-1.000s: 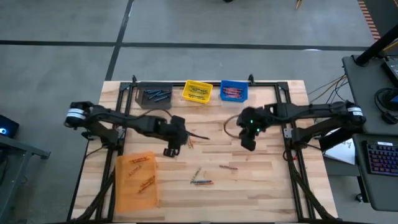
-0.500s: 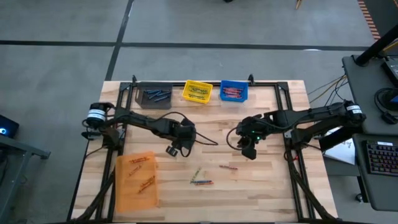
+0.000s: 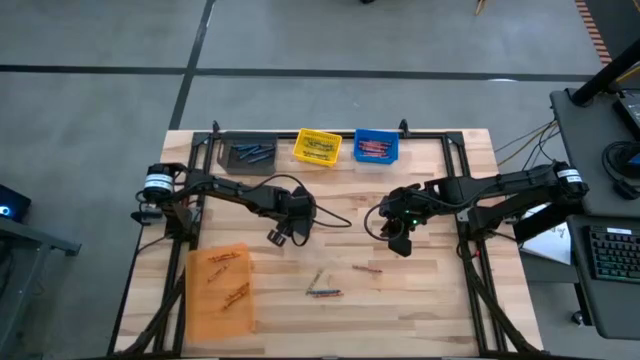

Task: Sort crayons
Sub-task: Put the green crayon into the yellow bin

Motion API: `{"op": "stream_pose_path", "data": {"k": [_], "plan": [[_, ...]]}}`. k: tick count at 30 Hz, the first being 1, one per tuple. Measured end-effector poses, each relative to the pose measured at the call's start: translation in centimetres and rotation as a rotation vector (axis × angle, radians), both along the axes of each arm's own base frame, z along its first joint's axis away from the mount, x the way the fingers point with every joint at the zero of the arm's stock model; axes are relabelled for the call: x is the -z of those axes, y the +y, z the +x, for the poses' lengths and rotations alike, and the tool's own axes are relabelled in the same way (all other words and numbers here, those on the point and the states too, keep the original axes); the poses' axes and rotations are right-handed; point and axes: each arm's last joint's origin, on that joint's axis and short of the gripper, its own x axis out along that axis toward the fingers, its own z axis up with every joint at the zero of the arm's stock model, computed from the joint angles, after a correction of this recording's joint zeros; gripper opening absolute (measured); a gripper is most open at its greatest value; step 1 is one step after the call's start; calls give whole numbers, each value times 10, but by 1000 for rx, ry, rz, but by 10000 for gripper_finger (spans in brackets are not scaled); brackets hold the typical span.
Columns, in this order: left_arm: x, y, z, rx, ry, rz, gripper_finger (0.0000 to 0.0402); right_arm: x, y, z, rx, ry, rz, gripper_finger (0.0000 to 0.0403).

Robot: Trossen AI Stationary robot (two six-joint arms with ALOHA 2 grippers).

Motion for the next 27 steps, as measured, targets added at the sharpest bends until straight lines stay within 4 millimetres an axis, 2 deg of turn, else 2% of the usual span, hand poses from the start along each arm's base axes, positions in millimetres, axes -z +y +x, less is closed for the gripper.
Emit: {"op": "stream_pose_path", "data": {"k": [9, 18, 27], "plan": [[0, 0, 1, 39, -10, -20, 159, 0, 0, 0, -2, -1, -1, 63], [0, 0, 1, 44, -11, -48, 135, 0, 0, 0, -2, -1, -1, 63], [19, 1, 4, 41, 49, -54, 110, 0, 0, 0, -2, -7, -3, 64]]}}
